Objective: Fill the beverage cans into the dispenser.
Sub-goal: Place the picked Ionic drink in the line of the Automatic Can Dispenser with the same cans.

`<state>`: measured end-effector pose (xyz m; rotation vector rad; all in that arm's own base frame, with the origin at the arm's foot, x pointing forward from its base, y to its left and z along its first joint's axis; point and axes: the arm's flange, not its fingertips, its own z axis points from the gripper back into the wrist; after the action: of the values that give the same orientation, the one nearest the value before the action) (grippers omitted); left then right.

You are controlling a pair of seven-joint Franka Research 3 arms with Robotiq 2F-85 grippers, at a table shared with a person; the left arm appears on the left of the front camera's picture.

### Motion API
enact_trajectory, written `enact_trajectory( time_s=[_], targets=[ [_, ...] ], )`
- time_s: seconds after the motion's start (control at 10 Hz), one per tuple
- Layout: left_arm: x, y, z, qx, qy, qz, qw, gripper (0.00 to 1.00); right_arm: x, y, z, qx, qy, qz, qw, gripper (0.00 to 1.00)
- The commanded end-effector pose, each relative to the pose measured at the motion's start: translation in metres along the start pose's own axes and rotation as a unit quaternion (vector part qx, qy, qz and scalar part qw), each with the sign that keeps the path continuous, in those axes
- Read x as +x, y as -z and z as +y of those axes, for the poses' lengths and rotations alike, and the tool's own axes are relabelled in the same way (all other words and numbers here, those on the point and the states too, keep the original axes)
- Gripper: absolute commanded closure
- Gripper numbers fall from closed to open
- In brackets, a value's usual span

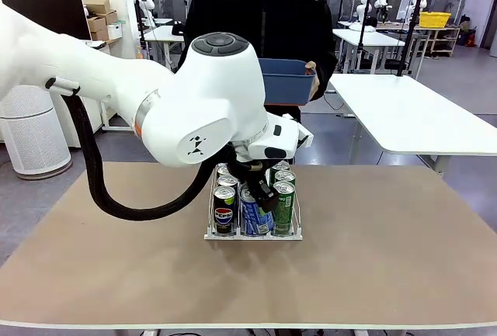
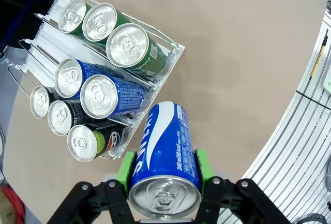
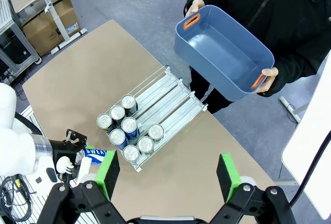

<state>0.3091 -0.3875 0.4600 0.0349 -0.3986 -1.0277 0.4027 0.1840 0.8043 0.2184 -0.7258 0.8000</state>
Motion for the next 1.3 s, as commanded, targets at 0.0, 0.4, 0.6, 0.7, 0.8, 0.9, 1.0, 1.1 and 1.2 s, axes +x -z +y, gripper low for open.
enact_trajectory(
  time_s=[0.0,0.4,0.6,0.7,0.8,0.9,1.0,1.1,1.2],
  targets=[
    [0.001,0.006,0.004,0.013,-0.015,-0.008,1.000,0.43,0.000,-0.001,0.000,0.001,0.001,0.000,1.000,0.00],
    [-0.002,0.008,0.007,-0.002,-0.008,0.006,1.000,0.43,0.000,-0.001,0.000,0.001,0.001,0.000,1.000,0.00],
    [-0.002,0.008,0.007,-0.002,-0.008,0.006,1.000,0.43,0.000,-0.001,0.000,0.001,0.001,0.000,1.000,0.00],
    [-0.002,0.008,0.007,-0.002,-0.008,0.006,1.000,0.43,0.000,-0.001,0.000,0.001,0.001,0.000,1.000,0.00],
    [-0.002,0.008,0.007,-0.002,-0.008,0.006,1.000,0.43,0.000,-0.001,0.000,0.001,0.001,0.000,1.000,0.00],
    [-0.002,0.009,0.008,-0.004,-0.009,0.008,1.000,0.43,0.000,-0.001,0.000,0.001,0.001,0.000,1.000,0.00],
    [-0.002,0.015,0.010,0.002,0.000,0.020,1.000,0.43,0.000,-0.001,0.000,0.001,0.001,0.000,1.000,0.00],
    [-0.003,0.019,0.012,0.006,-0.006,0.021,1.000,0.43,0.000,-0.001,0.000,0.001,0.001,0.000,1.000,0.00],
    [-0.005,0.022,0.015,0.017,-0.016,0.017,1.000,0.43,0.000,-0.001,0.000,0.001,0.001,0.000,1.000,0.00]
  ],
)
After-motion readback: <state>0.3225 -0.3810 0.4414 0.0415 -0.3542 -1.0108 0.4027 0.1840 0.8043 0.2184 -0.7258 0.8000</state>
